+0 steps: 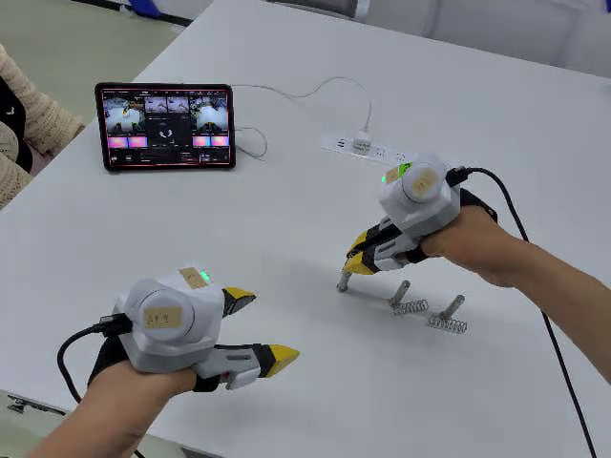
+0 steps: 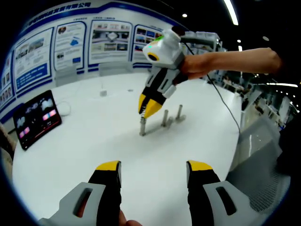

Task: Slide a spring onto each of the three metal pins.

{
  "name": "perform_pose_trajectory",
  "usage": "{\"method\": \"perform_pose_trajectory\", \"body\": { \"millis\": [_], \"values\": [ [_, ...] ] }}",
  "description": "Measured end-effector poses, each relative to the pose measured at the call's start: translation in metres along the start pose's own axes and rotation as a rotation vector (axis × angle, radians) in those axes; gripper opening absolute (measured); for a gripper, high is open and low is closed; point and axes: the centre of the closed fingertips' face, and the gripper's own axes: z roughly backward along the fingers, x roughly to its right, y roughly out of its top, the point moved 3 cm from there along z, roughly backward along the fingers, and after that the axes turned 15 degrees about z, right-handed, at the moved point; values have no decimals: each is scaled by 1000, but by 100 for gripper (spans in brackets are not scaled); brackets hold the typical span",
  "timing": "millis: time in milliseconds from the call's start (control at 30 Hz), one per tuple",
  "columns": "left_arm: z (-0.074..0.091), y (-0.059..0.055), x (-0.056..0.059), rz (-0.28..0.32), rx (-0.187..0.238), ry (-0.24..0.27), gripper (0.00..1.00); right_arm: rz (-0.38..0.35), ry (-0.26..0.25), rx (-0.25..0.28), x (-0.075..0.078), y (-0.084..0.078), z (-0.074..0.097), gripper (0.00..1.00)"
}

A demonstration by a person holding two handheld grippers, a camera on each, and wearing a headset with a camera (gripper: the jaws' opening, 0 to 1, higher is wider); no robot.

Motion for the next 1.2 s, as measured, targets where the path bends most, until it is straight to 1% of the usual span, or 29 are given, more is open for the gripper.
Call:
{"method": "perform_pose_trajectory", "body": {
  "millis": [233,533,1000,1133,1200],
  "values": [
    [0,2,-1,3,8,3,57,18,13,-18,1,-8,-10,12],
    [0,1,-1,0,0,4,56,24,26,-29,0,-16,-21,13],
    [2,2,-4,1,1,13,56,28,48,-36,-2,-18,-29,13],
    [3,2,-4,1,0,14,56,37,55,-45,-3,-19,-31,13],
    [3,2,-4,1,1,15,56,34,53,-41,-3,-18,-31,14]
  ]
}}
